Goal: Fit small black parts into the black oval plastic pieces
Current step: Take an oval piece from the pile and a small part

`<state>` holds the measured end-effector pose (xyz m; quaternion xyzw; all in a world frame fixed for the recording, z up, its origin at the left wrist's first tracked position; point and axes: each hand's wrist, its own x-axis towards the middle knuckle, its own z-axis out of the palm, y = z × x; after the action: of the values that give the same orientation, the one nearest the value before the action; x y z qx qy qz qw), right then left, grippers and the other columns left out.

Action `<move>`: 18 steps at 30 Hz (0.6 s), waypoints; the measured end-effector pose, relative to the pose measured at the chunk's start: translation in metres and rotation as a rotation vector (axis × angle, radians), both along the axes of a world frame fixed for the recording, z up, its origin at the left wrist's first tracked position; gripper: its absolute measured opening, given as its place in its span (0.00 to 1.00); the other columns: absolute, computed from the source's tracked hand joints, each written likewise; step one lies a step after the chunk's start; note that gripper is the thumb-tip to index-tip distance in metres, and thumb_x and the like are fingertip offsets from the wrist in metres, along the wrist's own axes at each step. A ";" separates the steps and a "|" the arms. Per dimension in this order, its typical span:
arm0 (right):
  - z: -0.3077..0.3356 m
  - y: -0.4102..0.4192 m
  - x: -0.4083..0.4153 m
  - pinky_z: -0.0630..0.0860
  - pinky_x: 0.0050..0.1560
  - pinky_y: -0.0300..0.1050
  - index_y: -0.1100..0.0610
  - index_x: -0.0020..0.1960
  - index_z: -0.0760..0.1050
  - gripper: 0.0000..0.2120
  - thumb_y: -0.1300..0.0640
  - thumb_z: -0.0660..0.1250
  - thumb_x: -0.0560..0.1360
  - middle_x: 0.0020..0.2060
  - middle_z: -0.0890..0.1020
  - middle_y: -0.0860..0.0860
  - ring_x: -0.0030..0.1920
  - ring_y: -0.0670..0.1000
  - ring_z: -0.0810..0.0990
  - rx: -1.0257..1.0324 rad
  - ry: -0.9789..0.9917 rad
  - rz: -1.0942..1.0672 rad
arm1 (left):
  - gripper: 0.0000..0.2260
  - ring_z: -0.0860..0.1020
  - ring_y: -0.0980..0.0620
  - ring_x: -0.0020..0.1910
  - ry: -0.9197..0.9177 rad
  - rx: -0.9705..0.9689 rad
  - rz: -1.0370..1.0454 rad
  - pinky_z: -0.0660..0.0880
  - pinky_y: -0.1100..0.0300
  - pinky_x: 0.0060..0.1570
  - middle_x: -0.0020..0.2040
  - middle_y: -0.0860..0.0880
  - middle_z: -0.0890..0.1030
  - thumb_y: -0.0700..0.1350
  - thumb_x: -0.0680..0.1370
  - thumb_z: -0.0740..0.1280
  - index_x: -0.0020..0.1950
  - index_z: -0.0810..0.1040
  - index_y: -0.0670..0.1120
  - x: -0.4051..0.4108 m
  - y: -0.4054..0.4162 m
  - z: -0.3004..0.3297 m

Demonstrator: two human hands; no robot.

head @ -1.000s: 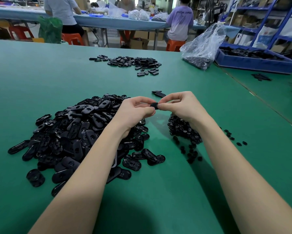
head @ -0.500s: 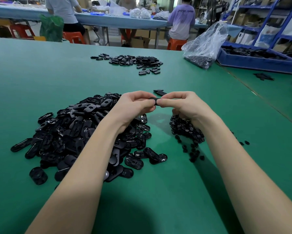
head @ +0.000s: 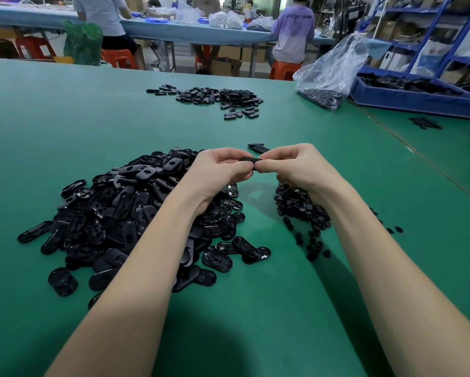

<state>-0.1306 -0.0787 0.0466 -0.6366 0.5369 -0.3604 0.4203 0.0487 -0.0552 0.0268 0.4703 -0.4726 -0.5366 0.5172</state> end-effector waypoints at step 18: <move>-0.007 -0.007 -0.003 0.66 0.27 0.29 0.54 0.37 0.84 0.05 0.55 0.79 0.68 0.23 0.76 0.39 0.25 0.37 0.71 -0.060 0.108 -0.049 | 0.05 0.86 0.47 0.48 -0.259 -0.027 0.072 0.80 0.50 0.59 0.44 0.46 0.87 0.39 0.75 0.74 0.48 0.83 0.48 -0.010 -0.002 -0.004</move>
<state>-0.1339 -0.0854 0.0397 -0.6540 0.5632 -0.3517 0.3625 0.0391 -0.0574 0.0223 0.5452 -0.5255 -0.4459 0.4772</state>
